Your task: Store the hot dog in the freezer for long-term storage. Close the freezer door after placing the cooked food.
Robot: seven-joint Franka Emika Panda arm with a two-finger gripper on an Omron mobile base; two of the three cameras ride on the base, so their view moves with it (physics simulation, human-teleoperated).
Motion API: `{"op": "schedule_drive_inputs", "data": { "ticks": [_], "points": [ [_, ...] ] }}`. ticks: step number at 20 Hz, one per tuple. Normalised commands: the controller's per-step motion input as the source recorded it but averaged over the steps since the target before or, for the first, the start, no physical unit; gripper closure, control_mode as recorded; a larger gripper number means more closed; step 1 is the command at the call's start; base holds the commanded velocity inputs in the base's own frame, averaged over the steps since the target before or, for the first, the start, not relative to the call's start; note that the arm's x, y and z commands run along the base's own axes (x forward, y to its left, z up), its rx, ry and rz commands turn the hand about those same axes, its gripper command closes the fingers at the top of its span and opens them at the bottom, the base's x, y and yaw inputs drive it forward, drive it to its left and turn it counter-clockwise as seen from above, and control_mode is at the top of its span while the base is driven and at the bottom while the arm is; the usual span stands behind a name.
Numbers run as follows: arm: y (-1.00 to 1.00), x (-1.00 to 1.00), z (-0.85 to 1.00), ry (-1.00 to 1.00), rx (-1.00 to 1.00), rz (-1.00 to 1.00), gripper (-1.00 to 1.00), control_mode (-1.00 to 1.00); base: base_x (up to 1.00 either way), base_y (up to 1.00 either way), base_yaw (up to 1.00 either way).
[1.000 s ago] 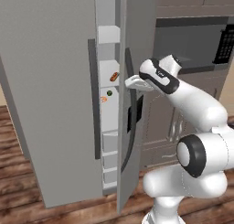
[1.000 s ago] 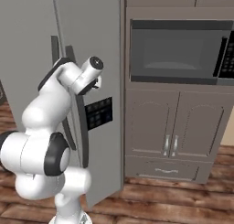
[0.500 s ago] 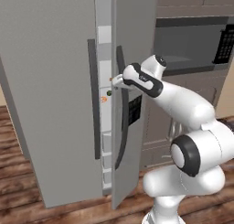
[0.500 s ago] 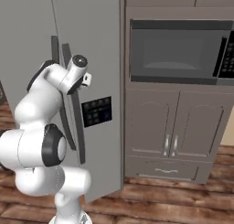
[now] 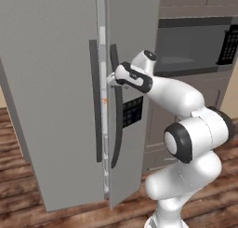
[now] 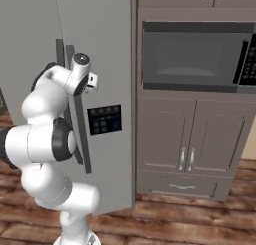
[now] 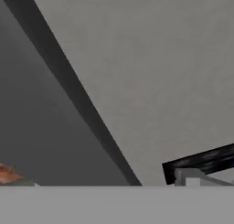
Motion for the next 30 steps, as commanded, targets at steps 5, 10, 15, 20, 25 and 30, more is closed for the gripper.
{"op": "schedule_drive_inputs", "data": {
  "ticks": [5, 10, 15, 20, 25, 30],
  "points": [
    [0.06, 0.39, 0.17, 0.03, -0.12, -0.08, -1.00, -1.00, 0.00, 0.00, 0.00],
    [0.01, 0.24, 0.17, 0.02, -0.12, -0.08, -1.00, -1.00, 0.00, 0.00, 0.00],
    [0.00, 0.16, 0.00, 0.00, -0.07, -0.08, -1.00, -1.00, 0.00, 0.00, 0.00],
    [0.00, 0.33, 0.00, 0.00, 0.00, -0.02, -1.00, -1.00, 0.00, 0.00, 0.00],
    [-0.05, 0.38, 0.00, -0.01, 0.00, 0.00, -1.00, -1.00, 0.00, 0.00, 0.00],
    [-0.12, 0.39, 0.00, -0.01, 0.00, 0.00, -1.00, -1.00, 0.00, 0.00, 0.00]
  ]
}}
